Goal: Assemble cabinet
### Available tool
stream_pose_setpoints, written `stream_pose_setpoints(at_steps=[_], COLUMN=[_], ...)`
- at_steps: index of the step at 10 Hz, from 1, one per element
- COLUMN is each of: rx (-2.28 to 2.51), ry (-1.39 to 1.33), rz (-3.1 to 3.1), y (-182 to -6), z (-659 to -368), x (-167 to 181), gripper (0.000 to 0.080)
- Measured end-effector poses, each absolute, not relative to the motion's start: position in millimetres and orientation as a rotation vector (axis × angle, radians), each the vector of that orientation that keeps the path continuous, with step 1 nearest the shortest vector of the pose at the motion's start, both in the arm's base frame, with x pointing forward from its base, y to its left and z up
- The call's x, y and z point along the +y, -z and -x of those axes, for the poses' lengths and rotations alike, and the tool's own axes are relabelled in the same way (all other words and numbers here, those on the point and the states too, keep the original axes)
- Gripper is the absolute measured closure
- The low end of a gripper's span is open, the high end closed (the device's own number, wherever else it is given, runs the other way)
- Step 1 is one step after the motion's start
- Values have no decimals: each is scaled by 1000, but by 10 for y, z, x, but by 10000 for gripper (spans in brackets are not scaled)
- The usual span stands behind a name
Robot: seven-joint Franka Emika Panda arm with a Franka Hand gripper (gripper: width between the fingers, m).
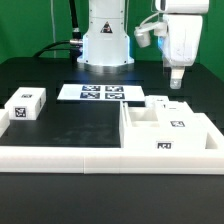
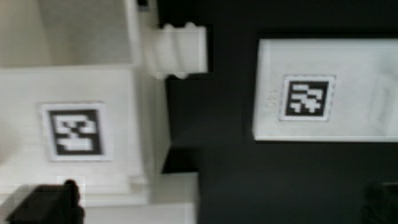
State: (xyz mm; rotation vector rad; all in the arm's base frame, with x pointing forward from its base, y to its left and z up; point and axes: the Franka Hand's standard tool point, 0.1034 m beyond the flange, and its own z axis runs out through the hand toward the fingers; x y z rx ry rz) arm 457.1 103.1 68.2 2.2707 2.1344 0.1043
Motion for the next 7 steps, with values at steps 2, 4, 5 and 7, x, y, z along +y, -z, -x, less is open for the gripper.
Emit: stream_pose_setpoints(at_steps=[2,4,5,7], rx=[2136,2139,2142,2146], ry=[-86,-69,-58,-37], rz=[-2286,-2298,-2303,-2319], y=[-615,-543,-509,-435], z=[-4482,-4375,-4338,-4265], x=[1010,980,979,983], gripper=[2,2,2,2])
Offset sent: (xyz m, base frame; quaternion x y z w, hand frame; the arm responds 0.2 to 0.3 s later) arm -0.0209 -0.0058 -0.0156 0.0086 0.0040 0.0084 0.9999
